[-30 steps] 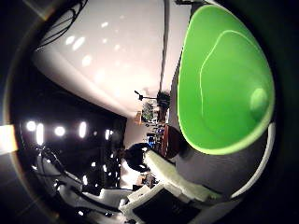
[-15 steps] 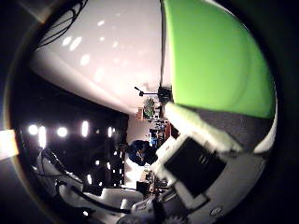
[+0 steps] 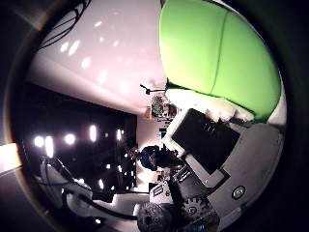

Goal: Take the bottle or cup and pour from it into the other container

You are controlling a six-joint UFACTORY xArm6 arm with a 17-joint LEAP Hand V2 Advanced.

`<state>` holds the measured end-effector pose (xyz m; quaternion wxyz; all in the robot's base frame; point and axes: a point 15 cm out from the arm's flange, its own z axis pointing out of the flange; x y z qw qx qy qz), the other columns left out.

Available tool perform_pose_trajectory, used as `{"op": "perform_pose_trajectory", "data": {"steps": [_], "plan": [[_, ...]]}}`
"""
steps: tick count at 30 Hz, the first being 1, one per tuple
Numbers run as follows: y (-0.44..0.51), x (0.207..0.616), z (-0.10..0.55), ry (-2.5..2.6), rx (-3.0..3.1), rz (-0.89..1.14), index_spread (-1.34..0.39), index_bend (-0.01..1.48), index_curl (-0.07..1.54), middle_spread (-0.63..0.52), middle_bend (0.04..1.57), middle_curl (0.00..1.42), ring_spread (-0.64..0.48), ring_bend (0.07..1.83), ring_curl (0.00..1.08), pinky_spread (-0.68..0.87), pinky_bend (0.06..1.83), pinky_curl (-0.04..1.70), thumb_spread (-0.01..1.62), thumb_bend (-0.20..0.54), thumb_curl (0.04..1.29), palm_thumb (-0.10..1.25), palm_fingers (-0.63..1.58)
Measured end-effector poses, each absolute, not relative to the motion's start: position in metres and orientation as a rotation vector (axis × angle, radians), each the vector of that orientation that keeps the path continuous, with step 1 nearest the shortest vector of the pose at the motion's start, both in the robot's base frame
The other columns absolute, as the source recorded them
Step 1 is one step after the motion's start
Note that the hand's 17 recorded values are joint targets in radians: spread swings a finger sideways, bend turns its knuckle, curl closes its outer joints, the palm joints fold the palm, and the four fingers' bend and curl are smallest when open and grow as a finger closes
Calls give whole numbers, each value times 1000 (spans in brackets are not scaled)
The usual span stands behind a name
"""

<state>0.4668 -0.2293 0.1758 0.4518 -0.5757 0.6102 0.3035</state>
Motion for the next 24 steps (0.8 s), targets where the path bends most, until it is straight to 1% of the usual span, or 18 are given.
{"op": "perform_pose_trajectory", "data": {"steps": [5,10,15,24], "plan": [[-232,469,180,1504,-1421,735,-510,704,894,-355,1061,1030,-274,1422,752,-271,1325,887,741,-26,617,931,808],[-233,469,189,1498,-1425,723,-516,771,1024,-367,1131,1109,-269,1508,793,-245,1368,1016,743,-27,634,933,711],[-232,467,212,1477,-1452,703,-517,798,1095,-367,1159,1143,-261,1555,805,-236,1367,1109,741,-27,640,936,660],[-222,457,276,1428,-1544,635,-517,791,1144,-365,1171,1163,-253,1581,799,-234,1346,1192,741,-27,644,935,641]]}}
